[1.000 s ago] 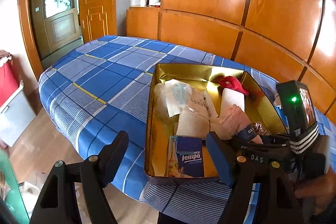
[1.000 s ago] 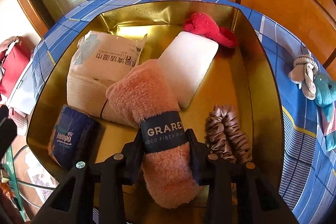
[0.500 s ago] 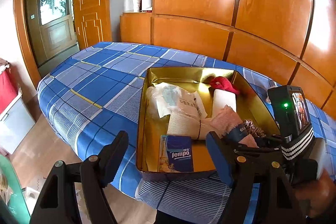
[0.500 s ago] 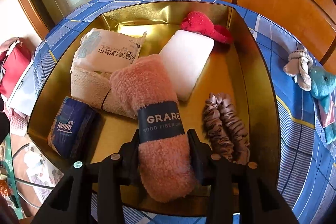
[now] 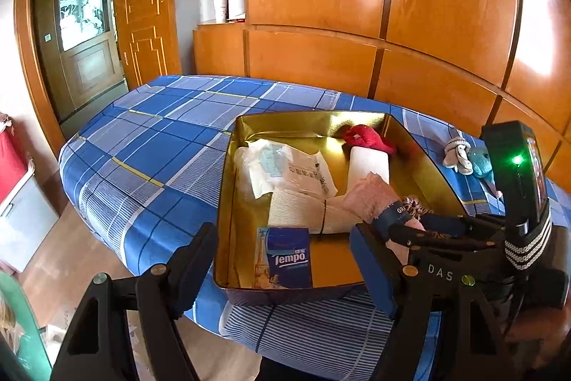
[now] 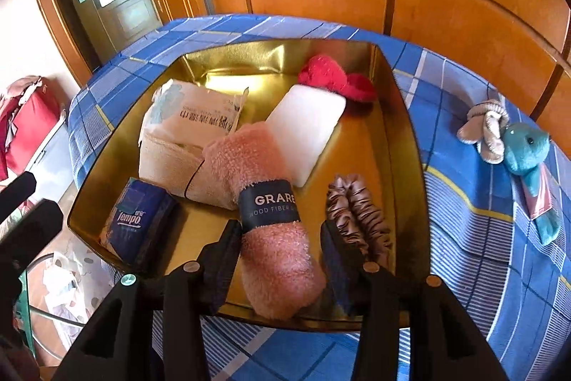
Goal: Organize soft objects
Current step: 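Carry the pink GRAREY towel roll over the gold tray with the right tool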
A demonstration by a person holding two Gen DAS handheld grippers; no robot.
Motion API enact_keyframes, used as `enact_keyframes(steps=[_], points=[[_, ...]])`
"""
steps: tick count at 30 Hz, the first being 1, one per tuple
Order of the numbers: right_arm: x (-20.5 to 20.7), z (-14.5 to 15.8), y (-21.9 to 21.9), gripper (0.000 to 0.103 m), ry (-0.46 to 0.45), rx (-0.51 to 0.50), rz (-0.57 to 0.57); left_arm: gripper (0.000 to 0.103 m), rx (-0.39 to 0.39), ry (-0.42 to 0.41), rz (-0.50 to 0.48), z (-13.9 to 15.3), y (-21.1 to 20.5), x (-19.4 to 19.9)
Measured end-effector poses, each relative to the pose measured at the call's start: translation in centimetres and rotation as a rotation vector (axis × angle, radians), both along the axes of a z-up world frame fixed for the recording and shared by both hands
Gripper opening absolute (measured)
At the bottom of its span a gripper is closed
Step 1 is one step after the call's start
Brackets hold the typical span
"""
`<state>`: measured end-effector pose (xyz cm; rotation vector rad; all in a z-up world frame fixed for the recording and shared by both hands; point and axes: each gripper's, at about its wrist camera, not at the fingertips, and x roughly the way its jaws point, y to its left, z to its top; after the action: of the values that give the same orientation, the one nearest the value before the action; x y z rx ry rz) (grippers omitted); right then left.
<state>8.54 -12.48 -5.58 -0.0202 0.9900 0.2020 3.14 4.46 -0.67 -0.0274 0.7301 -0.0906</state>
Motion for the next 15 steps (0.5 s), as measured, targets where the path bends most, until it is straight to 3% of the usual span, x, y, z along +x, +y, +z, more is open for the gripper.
enact_keyframes(steps=[15], points=[[-1.5, 2.0, -3.2, 0.046, -0.095, 0.015, -0.059, 0.077, 0.034, 0.006, -0.041, 0.2, -2.1, 0.3]])
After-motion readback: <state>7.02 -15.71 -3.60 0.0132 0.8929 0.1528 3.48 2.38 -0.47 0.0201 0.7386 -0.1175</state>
